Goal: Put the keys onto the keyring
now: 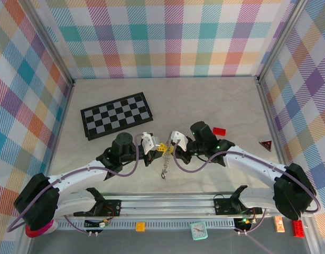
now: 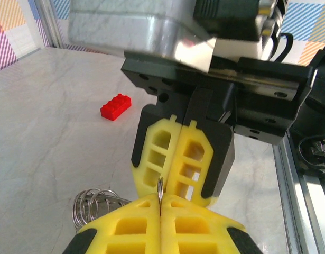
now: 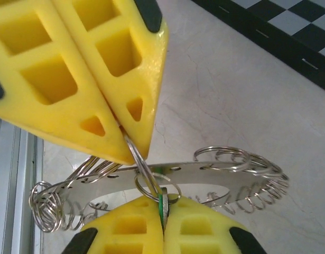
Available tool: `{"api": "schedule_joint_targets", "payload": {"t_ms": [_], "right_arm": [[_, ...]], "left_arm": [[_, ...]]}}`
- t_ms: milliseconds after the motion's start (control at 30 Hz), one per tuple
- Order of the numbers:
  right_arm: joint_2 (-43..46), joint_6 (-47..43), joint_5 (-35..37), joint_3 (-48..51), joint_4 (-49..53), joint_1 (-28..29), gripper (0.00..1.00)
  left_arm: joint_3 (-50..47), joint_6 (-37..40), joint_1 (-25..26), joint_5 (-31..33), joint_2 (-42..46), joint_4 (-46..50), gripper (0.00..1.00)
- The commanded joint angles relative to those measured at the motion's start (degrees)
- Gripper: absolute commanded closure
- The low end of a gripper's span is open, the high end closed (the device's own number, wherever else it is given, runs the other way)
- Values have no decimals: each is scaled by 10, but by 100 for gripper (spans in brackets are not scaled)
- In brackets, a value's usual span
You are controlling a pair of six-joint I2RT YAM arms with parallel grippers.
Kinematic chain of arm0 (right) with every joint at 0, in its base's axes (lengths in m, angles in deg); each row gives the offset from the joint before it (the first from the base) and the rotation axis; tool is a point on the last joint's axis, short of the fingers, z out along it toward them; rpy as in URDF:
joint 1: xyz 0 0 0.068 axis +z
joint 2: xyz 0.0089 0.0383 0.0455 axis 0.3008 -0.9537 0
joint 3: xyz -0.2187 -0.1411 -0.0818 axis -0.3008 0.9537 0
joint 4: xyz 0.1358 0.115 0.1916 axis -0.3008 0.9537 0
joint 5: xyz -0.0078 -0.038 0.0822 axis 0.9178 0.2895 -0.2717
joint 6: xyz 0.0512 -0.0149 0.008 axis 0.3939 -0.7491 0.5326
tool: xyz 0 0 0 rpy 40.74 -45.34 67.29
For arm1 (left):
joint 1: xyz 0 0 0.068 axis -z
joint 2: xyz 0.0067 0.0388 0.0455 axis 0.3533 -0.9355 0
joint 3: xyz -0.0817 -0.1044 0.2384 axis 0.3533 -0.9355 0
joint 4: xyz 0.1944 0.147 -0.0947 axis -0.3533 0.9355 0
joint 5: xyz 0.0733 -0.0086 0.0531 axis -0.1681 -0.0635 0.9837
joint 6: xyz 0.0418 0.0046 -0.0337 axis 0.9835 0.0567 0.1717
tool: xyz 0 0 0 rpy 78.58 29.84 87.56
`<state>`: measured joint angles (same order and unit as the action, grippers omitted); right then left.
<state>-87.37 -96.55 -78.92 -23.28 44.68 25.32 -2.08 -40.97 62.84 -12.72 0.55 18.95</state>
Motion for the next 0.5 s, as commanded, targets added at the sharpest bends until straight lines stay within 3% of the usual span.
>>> {"api": "schedule_joint_targets", "payload": {"t_ms": [0, 467], "right_arm": [[31, -17, 12, -7, 14, 4, 100], [75, -45, 44, -40, 74, 4, 100]], "left_arm": [[0, 1, 0, -2, 11, -19, 100], [9, 28, 0, 16, 15, 32, 97]]}}
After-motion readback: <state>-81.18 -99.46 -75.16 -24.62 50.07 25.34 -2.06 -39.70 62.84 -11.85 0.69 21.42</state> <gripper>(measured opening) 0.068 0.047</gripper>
